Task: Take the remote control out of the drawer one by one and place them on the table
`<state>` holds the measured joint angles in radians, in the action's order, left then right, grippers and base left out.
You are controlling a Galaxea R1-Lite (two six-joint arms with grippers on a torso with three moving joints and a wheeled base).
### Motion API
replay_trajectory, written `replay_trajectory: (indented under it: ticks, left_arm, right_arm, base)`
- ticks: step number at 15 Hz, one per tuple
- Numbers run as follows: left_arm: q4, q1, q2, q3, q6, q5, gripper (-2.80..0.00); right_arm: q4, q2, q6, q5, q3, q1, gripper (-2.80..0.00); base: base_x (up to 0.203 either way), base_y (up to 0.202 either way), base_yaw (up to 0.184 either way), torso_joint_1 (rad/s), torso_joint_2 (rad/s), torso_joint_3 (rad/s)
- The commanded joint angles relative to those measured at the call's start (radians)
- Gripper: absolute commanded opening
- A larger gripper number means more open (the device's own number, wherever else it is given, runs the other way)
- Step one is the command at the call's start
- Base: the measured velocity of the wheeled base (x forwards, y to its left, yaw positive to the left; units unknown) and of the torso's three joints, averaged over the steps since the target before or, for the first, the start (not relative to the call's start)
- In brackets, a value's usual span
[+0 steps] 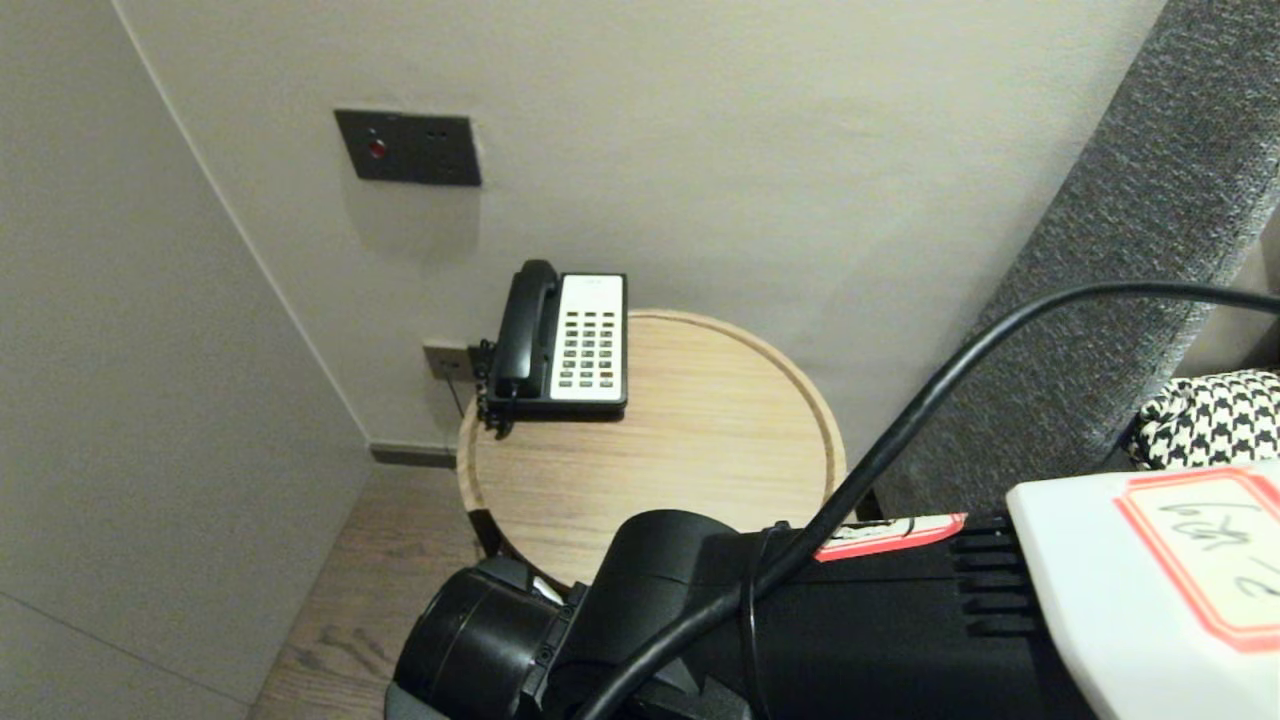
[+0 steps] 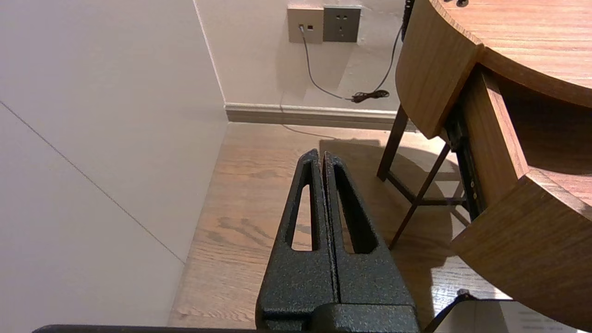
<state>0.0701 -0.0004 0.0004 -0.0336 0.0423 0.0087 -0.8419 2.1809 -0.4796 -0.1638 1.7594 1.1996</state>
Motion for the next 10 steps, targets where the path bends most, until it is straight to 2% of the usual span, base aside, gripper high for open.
replay_trajectory:
  ticks: [1, 10]
  left_arm:
    - [0.000, 0.000, 0.000, 0.000, 0.001, 0.000, -2.80]
    - [0.000, -0.001, 0.000, 0.000, 0.001, 0.000, -2.80]
  right_arm:
    - [-0.005, -0.004, -0.002, 0.000, -0.003, 0.010, -2.80]
    - [-0.003, -0.029, 0.001, -0.011, 0.002, 0.009, -2.80]
  base:
    - [0.000, 0.000, 0.000, 0.000, 0.00, 0.000]
    - [0.000, 0.000, 0.000, 0.000, 0.00, 0.000]
